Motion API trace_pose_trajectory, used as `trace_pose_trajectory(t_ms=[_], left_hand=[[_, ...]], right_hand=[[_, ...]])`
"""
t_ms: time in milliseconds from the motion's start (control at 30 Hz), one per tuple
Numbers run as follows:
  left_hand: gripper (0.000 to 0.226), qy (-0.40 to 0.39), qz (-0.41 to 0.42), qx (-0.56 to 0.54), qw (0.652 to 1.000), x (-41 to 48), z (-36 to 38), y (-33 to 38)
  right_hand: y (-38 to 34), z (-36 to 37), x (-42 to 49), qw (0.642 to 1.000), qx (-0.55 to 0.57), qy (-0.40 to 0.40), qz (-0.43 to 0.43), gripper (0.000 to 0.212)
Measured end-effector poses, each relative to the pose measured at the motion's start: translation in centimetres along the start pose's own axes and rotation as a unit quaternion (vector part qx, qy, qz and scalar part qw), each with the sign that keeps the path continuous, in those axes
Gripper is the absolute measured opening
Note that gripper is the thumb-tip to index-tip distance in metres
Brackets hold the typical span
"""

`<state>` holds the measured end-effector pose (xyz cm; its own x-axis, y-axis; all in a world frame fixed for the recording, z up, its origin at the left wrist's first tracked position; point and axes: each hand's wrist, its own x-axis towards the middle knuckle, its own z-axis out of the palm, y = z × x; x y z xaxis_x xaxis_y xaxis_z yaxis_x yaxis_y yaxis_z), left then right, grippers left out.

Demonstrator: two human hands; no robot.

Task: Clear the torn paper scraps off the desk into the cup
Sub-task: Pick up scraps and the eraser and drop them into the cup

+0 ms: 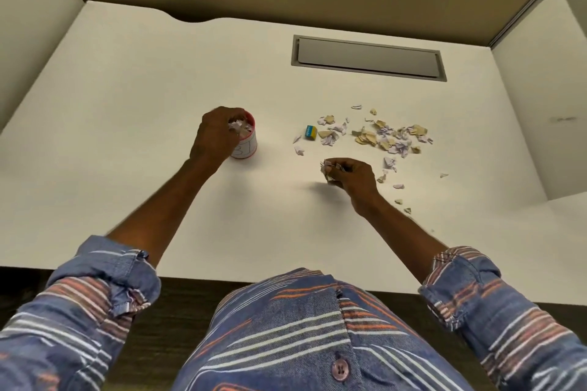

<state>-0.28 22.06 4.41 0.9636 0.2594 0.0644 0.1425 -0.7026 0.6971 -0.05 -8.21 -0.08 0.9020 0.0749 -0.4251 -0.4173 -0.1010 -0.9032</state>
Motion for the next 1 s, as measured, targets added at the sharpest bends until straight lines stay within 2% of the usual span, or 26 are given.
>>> trace_pose_trajectory(t_ms=[300, 567, 700, 833, 1000], left_hand=[[0.045, 0.045, -0.009, -0.059, 0.997, 0.0, -0.4, -1.6], [0.041, 0.051, -0.026, -0.087, 0.994, -0.3, -0.7, -1.8], [0.04, 0.052, -0.018, -0.082, 0.995, -0.3, -0.9, -2.1], [0.042, 0.052, -0.021, -0.083, 0.995, -0.2, -1.0, -2.4], [0.042, 0.054, -0.023, -0.072, 0.996, 0.4, -1.1, -2.3]], right_hand=[[-7.0, 9.1, 2.5, 0.991, -0.038, -0.115, -0.062, 0.013], [-10.2, 15.6, 4.6, 0.972, -0.166, -0.107, -0.124, 0.02], [-11.0, 17.4, 5.1, 0.967, -0.207, -0.102, -0.108, 0.035], [-11.4, 18.0, 5.3, 0.962, -0.222, -0.122, -0.098, 0.026], [-12.0, 17.8, 5.5, 0.96, -0.227, -0.131, -0.096, 0.04]])
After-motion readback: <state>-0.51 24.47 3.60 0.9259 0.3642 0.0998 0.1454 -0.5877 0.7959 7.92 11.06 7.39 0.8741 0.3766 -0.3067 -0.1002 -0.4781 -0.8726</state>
